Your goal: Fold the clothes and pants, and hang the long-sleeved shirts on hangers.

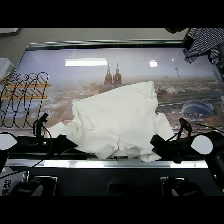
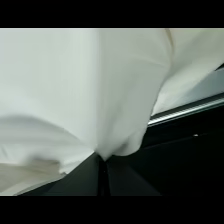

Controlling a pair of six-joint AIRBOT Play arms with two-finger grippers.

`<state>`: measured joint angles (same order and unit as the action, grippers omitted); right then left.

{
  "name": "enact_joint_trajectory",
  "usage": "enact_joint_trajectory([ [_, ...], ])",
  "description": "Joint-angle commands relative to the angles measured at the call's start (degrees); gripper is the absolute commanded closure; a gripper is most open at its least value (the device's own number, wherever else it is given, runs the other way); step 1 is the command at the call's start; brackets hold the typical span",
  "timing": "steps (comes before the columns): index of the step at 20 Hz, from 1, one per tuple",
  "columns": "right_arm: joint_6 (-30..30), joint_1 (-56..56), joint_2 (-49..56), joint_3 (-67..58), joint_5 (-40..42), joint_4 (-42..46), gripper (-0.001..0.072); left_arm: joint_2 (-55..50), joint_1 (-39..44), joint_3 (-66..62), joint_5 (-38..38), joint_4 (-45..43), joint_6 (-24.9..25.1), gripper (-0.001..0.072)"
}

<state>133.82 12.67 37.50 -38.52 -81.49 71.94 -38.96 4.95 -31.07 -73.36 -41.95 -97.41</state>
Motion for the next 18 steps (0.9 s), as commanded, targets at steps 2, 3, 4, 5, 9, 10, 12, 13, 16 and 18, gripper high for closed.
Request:
enact_joint_trajectory([
  [2,3.7,0.0,7.1,-0.8,11.0,0.0,0.0675,-6.3,0.0,0.0,6.2,5.3,4.2,0.0691],
  [3,3.0,0.0,10.7,-0.8,14.3,-1.4,0.0674,-9.4,0.0,0.0,7.0,8.2,6.7,0.0691],
  [4,2.1,0.0,14.1,-0.9,17.7,-3.4,0.0674,-12.9,0.0,-0.1,7.6,10.9,9.4,0.0691],
  [5,1.2,0.0,17.5,-1.2,21.5,-5.6,0.0674,-16.3,0.0,-0.5,8.0,12.5,11.6,0.0691],
  [9,0.3,0.0,29.1,-7.3,28.9,-8.3,0.0674,-29.2,0.0,-5.4,8.5,15.1,17.4,0.069],
  [10,0.3,-0.3,31.7,-9.4,29.8,-8.2,0.0674,-31.8,0.0,-7.2,8.5,15.7,18.2,0.069],
  [12,0.3,-2.1,36.1,-12.6,31.1,-8.8,0.0674,-36.6,0.0,-11.4,8.9,15.6,18.2,0.069],
  [13,0.3,-3.1,37.8,-13.6,31.6,-8.8,0.0673,-38.9,0.0,-13.5,9.4,15.6,18.2,0.069],
  [16,0.3,-4.4,41.2,-14.7,33.9,-9.6,0.0673,-45.5,0.0,-18.5,9.9,15.7,18.1,0.069],
  [18,-0.2,-4.2,42.4,-14.7,34.8,-9.8,0.0673,-49.1,0.0,-20.6,10.0,15.7,17.9,0.0689],
])
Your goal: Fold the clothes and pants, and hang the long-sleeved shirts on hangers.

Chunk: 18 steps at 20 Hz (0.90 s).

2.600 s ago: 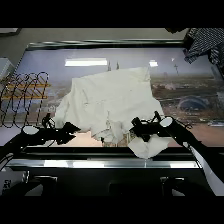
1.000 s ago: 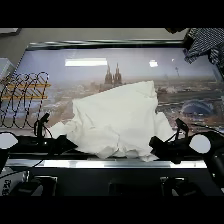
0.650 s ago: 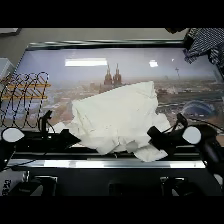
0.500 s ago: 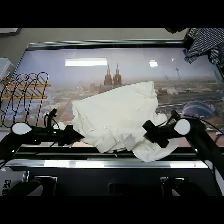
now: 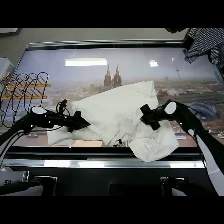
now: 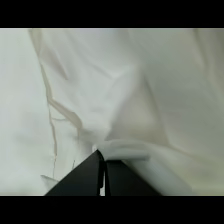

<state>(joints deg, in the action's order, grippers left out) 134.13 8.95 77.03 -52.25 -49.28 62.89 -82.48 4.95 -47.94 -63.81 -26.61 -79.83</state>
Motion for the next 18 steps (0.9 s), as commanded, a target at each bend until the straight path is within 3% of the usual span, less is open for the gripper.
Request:
enact_joint_trajectory([
  [1,-1.8,-0.5,3.3,-1.0,3.0,-0.8,0.0667,-7.0,0.0,-4.5,0.4,0.3,0.4,0.069],
  [2,-3.4,-0.5,3.3,-1.0,3.4,-0.7,0.0626,-7.8,0.0,-5.1,0.4,0.3,0.4,0.0685],
  [3,-5.3,-0.5,3.2,-1.0,3.7,-0.7,0.06,-8.2,0.0,-5.5,0.4,0.3,0.4,0.062],
  [5,-9.6,-0.5,2.1,-1.4,3.8,-0.7,0.0528,-7.8,-0.3,-6.6,-0.4,0.3,0.4,0.0352],
  [6,-11.8,-0.5,0.6,-1.4,3.9,-0.3,0.0523,-7.3,-0.5,-7.5,-1.8,0.3,0.6,0.0287],
  [8,-15.9,-0.5,-4.5,-1.4,3.5,3.5,0.0509,-5.9,-1.6,-9.7,-5.7,0.1,2.2,0.0287],
  [9,-18.1,-0.5,-7.8,-1.4,2.0,6.3,0.0466,-4.9,-2.2,-10.4,-6.8,-0.2,2.1,0.0287],
  [11,-23.3,-0.5,-13.6,-1.4,-3.9,9.8,0.0434,-1.9,-3.6,-10.7,-7.1,-1.7,2.2,0.0287],
  [12,-26.7,-0.5,-16.0,-1.4,-7.1,10.3,0.0289,-0.4,-4.4,-10.7,-7.1,-3.3,2.1,0.0287],
  [15,-31.9,3.3,-20.3,-0.3,-11.3,12.7,0.0283,3.1,-6.0,-10.7,-7.1,-9.6,2.0,0.0287],
  [18,-32.1,15.1,-20.9,3.3,-9.9,22.0,0.0283,4.7,-6.7,-10.7,-7.1,-12.6,1.9,0.0287],
])
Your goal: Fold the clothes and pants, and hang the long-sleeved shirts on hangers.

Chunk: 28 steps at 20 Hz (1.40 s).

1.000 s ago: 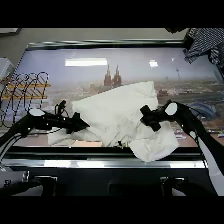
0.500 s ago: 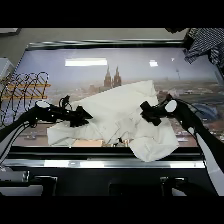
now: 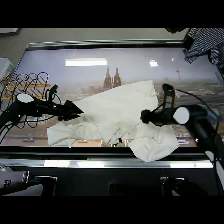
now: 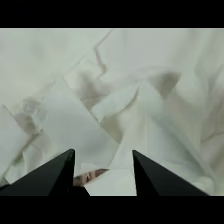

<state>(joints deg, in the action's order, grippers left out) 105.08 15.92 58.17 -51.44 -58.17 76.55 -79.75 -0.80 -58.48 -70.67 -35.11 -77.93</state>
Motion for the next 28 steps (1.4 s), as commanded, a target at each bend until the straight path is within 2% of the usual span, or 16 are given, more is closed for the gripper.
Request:
enact_joint_trajectory([
  [1,-1.7,11.8,-2.0,4.1,1.2,12.0,0.0284,2.1,-1.0,-0.2,-0.3,-4.2,0.0,0.0287],
  [3,4.3,17.0,-1.8,7.1,5.8,18.0,0.0284,2.1,-0.9,-0.2,-0.1,-4.2,0.0,0.0288],
  [6,8.3,18.3,-0.1,9.7,9.0,18.3,0.0285,2.1,-0.9,-0.2,0.2,-4.2,0.0,0.0287],
  [11,7.5,18.3,3.0,11.0,12.7,17.6,0.0285,2.1,-0.9,-0.2,0.2,-4.2,0.0,0.0288],
  [16,0.3,18.3,3.6,11.0,13.3,7.5,0.0284,2.1,-0.9,-0.2,0.8,-4.2,0.0,0.0288],
  [24,0.7,18.3,8.0,11.0,16.9,9.7,0.0286,2.1,-0.9,-0.2,1.7,-4.2,0.0,0.0287],
  [28,4.2,18.3,9.6,11.0,18.4,12.7,0.0376,2.1,-0.9,-0.2,1.7,-4.2,0.0,0.0288],
])
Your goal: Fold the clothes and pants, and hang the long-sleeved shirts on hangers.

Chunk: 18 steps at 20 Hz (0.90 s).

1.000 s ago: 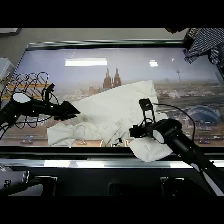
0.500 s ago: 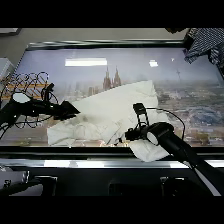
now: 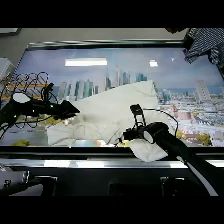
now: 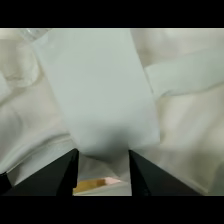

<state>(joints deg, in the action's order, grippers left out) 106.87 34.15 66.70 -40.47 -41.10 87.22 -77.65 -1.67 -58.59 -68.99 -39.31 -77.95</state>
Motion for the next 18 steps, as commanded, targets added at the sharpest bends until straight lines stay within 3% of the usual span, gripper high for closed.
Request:
enact_joint_trajectory([
  [1,2.4,0.0,1.1,0.0,0.9,2.3,0.0382,0.0,0.0,-0.1,0.0,0.0,0.0,0.0288],
  [6,5.5,0.0,1.1,0.0,0.6,5.9,0.0468,0.0,0.0,-0.1,0.0,0.0,0.0,0.0288],
  [7,5.6,0.0,1.1,0.0,0.5,6.1,0.0513,0.0,0.0,-0.1,0.0,0.0,0.0,0.0288],
  [8,5.6,0.0,1.1,0.0,0.5,6.1,0.0621,0.0,0.0,-0.1,0.0,0.0,0.0,0.0288],
  [9,5.7,0.0,1.1,0.0,0.5,6.0,0.0674,0.0,0.0,-0.1,0.0,0.0,0.0,0.0288],
  [12,6.4,0.0,0.9,-0.9,-3.0,5.8,0.0674,0.0,0.0,-0.1,0.0,0.0,0.0,0.0288],
  [18,6.6,0.0,-5.4,-13.2,-24.3,5.8,0.0674,0.4,0.0,-0.1,0.0,0.0,0.3,0.0287],
])
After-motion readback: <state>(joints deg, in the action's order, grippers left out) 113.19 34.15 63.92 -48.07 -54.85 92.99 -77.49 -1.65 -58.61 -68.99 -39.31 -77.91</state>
